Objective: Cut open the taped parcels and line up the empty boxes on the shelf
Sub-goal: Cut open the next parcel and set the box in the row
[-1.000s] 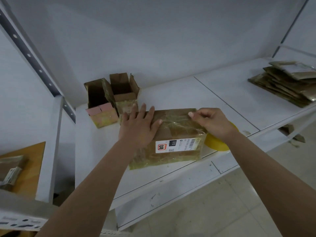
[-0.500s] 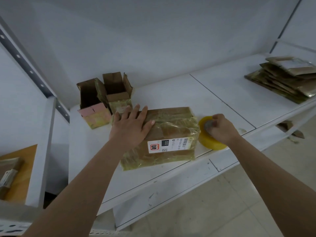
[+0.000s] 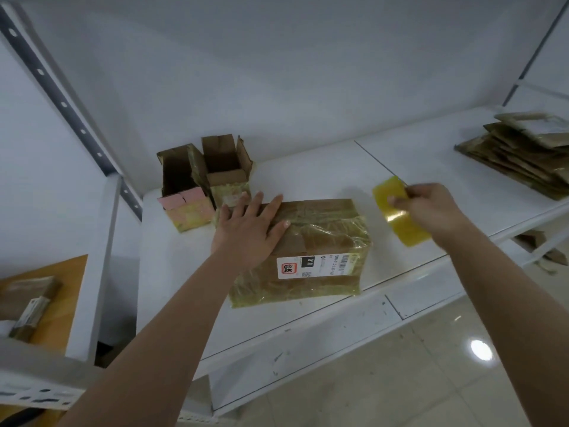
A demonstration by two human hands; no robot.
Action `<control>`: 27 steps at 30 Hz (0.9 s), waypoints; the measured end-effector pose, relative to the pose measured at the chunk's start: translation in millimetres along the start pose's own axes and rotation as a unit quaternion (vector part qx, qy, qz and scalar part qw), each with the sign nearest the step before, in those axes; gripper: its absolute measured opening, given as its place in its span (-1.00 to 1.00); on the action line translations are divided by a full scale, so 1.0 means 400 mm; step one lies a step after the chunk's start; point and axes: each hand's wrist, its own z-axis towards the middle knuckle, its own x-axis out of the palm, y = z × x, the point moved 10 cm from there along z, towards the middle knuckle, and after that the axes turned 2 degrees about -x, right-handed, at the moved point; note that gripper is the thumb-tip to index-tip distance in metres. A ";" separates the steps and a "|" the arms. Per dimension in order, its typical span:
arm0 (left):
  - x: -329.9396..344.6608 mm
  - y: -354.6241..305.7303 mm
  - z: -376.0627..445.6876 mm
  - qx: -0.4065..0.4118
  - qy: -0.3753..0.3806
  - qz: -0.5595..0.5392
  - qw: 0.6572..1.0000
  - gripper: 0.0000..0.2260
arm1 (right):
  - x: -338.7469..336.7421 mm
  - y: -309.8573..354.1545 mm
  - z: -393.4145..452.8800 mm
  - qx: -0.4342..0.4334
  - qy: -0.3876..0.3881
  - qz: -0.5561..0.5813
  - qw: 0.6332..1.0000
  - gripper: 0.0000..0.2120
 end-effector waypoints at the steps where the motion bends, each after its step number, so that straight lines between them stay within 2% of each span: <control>1: -0.001 0.003 0.000 -0.002 0.001 -0.013 1.000 -0.47 | -0.017 0.068 -0.022 -0.024 -0.005 0.069 0.997 -0.79; 3: -0.011 0.007 -0.004 0.001 -0.017 -0.056 0.998 -0.52 | -0.030 0.208 -0.080 -0.083 0.014 0.124 0.989 -0.90; 5: -0.040 0.008 -0.018 0.015 -0.070 -0.123 0.990 -0.57 | 0.003 0.321 -0.133 -0.135 0.079 0.128 0.979 -0.86; 7: -0.079 0.015 -0.040 0.013 -0.118 -0.248 0.961 -0.56 | 0.067 0.381 -0.171 -0.146 0.153 0.123 0.969 -0.82; 8: -0.083 0.026 -0.048 0.005 -0.122 -0.329 0.936 -0.56 | 0.106 0.393 -0.182 -0.137 0.186 0.114 0.966 -0.83; 11: -0.062 0.056 -0.049 0.022 -0.089 -0.561 0.822 -0.50 | 0.211 0.393 -0.199 -0.103 0.243 0.062 0.962 -0.83; 14: -0.006 0.090 -0.055 -0.027 -0.047 -0.626 0.778 -0.38 | 0.259 0.400 -0.192 -0.096 0.254 0.015 0.962 -0.74; 17: -0.042 0.094 -0.078 -0.037 -0.057 -0.694 0.717 -0.40 | 0.281 0.431 -0.191 -0.117 0.261 -0.017 0.958 -0.67; 18: -0.059 0.090 -0.082 -0.021 -0.065 -0.700 0.711 -0.39 | 0.286 0.443 -0.191 -0.130 0.262 -0.032 0.956 -0.65; 21: -0.076 0.085 -0.082 0.023 -0.094 -0.674 0.733 -0.05 | 0.301 0.473 -0.199 -0.169 0.269 -0.076 0.945 -0.59; 22: -0.073 0.086 -0.080 0.017 -0.097 -0.672 0.734 -0.01 | 0.307 0.482 -0.202 -0.182 0.275 -0.090 0.940 -0.56; 25: -0.093 0.090 -0.077 0.023 -0.116 -0.695 0.709 -0.18 | 0.334 0.504 -0.209 -0.219 0.298 -0.135 0.919 -0.43; 27: -0.099 0.097 -0.077 0.000 -0.118 -0.718 0.686 -0.46 | 0.351 0.511 -0.209 -0.225 0.311 -0.150 0.911 -0.28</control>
